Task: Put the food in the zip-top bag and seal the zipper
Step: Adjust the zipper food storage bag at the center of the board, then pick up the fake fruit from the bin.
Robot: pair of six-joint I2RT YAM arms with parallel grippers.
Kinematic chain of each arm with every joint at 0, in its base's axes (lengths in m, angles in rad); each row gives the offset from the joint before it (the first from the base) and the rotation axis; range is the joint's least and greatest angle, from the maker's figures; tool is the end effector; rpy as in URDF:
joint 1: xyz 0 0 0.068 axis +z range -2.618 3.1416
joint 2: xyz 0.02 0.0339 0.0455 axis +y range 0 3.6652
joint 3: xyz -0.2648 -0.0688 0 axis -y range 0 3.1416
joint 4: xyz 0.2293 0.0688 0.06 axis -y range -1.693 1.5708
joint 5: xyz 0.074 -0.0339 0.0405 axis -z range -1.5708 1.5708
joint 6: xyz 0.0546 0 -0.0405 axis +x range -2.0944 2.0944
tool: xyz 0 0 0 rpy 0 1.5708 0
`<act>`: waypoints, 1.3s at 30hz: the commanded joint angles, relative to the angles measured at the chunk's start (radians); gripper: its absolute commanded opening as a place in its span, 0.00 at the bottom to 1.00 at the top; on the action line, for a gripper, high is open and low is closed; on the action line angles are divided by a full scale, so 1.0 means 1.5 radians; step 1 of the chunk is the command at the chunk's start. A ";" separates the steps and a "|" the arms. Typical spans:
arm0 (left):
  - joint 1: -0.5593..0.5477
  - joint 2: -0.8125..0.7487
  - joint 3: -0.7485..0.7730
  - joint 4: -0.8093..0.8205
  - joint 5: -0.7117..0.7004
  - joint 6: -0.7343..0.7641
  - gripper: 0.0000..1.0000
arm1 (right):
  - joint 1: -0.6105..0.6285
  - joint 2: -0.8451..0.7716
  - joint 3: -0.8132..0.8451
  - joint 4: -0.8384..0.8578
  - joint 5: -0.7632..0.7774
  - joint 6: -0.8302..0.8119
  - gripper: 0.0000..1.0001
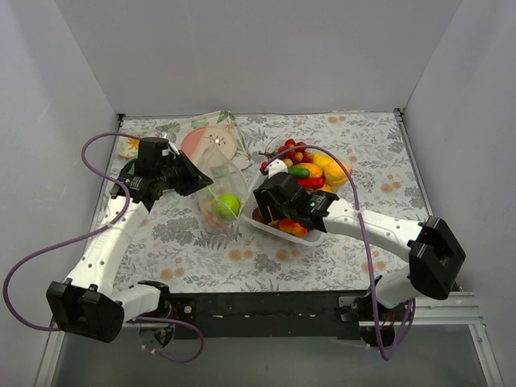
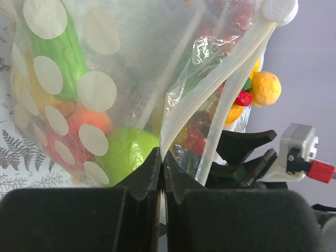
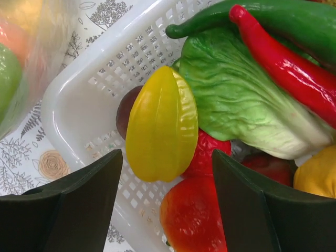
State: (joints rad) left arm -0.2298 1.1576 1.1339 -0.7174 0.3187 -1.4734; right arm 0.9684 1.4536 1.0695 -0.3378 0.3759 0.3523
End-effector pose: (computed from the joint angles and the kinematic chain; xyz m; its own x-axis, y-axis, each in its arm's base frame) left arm 0.2270 -0.0707 0.3256 -0.5032 -0.8529 0.1388 -0.6113 0.2378 -0.7548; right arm 0.1966 0.2505 0.2637 -0.5620 -0.2509 -0.7882 -0.4436 0.8957 0.0313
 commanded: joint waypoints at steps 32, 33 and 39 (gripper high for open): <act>0.002 0.012 0.035 0.017 0.015 0.003 0.00 | 0.001 -0.090 0.153 -0.043 0.065 0.002 0.18; 0.001 0.012 0.035 0.017 0.016 0.002 0.00 | 0.002 -0.094 0.162 -0.041 0.053 0.002 0.18; 0.001 0.011 0.042 0.018 0.019 -0.003 0.00 | 0.024 -0.041 0.257 -0.017 -0.011 0.002 0.18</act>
State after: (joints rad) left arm -0.2298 1.1790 1.1465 -0.7025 0.3275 -1.4738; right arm 0.9775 1.3289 1.3510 -0.3916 0.4263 0.3458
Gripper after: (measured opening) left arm 0.014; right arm 0.512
